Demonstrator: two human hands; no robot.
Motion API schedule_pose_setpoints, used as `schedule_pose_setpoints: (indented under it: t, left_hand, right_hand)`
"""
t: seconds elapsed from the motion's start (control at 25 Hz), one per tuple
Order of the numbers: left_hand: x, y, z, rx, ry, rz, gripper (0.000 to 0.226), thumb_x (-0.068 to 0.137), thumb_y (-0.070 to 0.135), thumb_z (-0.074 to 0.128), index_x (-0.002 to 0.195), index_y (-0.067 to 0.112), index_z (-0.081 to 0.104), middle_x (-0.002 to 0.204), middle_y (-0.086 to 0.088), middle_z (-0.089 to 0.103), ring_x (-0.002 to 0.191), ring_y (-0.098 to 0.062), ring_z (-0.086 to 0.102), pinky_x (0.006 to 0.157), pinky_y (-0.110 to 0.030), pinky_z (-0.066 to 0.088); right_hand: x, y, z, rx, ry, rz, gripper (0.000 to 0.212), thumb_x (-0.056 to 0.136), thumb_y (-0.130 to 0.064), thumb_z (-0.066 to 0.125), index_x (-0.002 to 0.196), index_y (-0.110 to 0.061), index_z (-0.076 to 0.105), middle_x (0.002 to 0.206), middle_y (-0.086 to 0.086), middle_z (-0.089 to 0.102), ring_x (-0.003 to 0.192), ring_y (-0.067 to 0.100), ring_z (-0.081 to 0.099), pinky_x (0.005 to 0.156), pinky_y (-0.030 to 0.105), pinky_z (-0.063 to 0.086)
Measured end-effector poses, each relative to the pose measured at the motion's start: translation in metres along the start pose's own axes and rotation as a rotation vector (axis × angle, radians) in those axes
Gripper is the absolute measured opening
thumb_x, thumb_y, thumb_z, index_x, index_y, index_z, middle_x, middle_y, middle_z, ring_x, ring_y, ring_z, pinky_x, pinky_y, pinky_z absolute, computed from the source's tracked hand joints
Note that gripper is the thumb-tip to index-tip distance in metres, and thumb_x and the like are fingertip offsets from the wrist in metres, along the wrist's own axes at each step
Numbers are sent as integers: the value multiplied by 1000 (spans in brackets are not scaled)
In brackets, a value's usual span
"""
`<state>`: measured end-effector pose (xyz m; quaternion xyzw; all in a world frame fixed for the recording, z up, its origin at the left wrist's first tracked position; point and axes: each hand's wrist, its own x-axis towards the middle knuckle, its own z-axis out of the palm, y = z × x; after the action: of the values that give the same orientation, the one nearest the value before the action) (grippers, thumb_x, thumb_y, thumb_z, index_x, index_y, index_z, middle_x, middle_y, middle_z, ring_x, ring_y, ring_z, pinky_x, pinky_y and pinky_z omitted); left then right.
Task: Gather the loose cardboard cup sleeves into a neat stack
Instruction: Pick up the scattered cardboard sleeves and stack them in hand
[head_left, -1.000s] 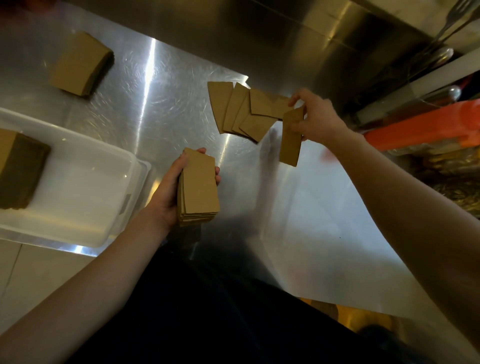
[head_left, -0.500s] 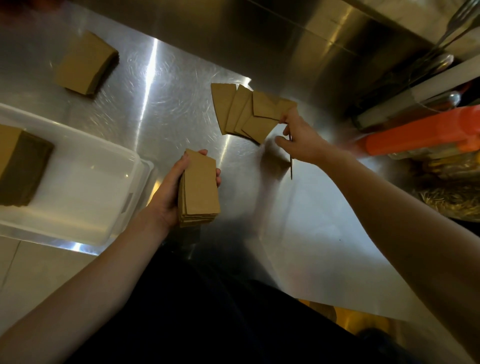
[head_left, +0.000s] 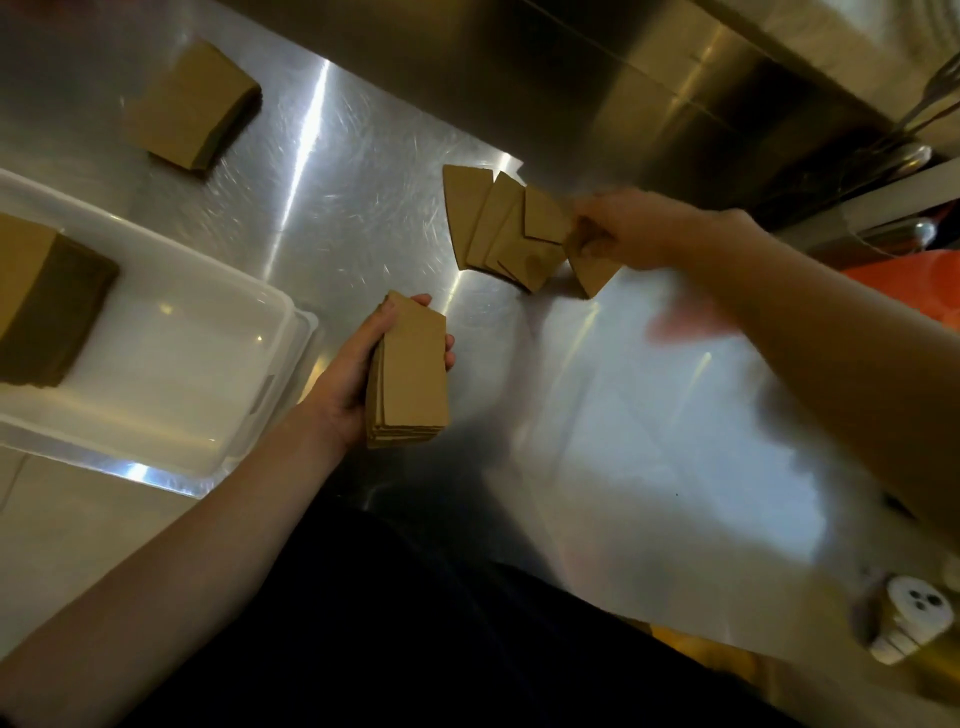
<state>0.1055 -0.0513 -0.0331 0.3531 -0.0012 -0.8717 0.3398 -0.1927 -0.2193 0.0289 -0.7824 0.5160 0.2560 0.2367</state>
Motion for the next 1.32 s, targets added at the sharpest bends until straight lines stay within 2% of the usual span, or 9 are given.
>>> schedule_pose_setpoints:
  t: [0.2, 0.36, 0.48, 0.64, 0.8, 0.92, 1.08, 1.2, 1.32]
  left_hand:
    - [3, 5, -2, -34, 10, 15, 38, 94, 47, 56, 125, 27, 61, 112, -17, 67, 96, -27, 69, 78, -40, 59]
    - [3, 7, -5, -51, 5, 24, 38, 91, 46, 61, 123, 26, 64, 113, -17, 68, 97, -28, 69, 77, -42, 59]
    - [4, 8, -6, -58, -1, 25, 42, 88, 46, 63, 124, 25, 61, 109, -17, 70, 94, -27, 70, 76, -41, 60]
    - [4, 6, -6, -60, 27, 12, 38, 94, 46, 55, 125, 25, 59, 108, -17, 70, 93, -27, 70, 75, -39, 60]
    - [5, 5, -6, -57, 32, -1, 38, 95, 47, 54, 125, 25, 60, 109, -17, 70, 94, -27, 70, 75, -40, 60]
    - [5, 6, -5, -24, 44, -1, 37, 94, 46, 56, 124, 25, 61, 108, -17, 71, 95, -28, 70, 75, -40, 60]
    - [4, 5, -2, -7, 55, -11, 36, 94, 47, 56, 123, 26, 63, 108, -17, 71, 95, -28, 70, 74, -39, 60]
    - [2, 5, 2, 7, 47, -18, 36, 93, 47, 56, 122, 26, 64, 108, -17, 71, 95, -27, 70, 75, -40, 60]
    - [-1, 4, 3, 23, 50, -16, 35, 92, 47, 59, 119, 26, 68, 109, -18, 71, 96, -28, 70, 76, -40, 60]
  right_hand:
    - [39, -4, -22, -266, -3, -110, 52, 86, -24, 66, 130, -19, 39, 116, 16, 50, 93, 36, 57, 65, 35, 41]
    - [63, -11, -13, -376, -22, -170, 71, 85, -24, 69, 144, -23, 30, 123, 18, 49, 101, 40, 57, 69, 34, 40]
    - [66, -8, -6, -404, -28, -161, 69, 85, -24, 69, 143, -24, 31, 118, 18, 50, 98, 40, 57, 70, 36, 41]
    - [61, -2, 2, -427, 73, -114, 61, 84, -23, 68, 135, -18, 34, 116, 18, 48, 81, 33, 56, 60, 35, 40]
    - [52, 4, 9, -412, 156, -81, 60, 81, -22, 72, 129, -15, 37, 118, 20, 43, 83, 36, 57, 59, 36, 43]
    - [43, 9, 8, -352, 200, -48, 55, 81, -22, 70, 125, -14, 37, 120, 22, 41, 87, 37, 54, 59, 36, 43]
    - [28, 22, -2, -201, 127, 59, 30, 92, -22, 58, 117, -11, 46, 108, 20, 55, 91, 38, 57, 68, 38, 43]
    - [4, 29, -5, 45, 211, 171, 26, 92, -16, 56, 116, -9, 52, 103, 21, 59, 92, 39, 58, 75, 44, 48]
    - [-23, 26, 7, 281, 330, 198, 20, 93, -10, 55, 112, -5, 55, 97, 16, 58, 90, 34, 59, 78, 42, 48]
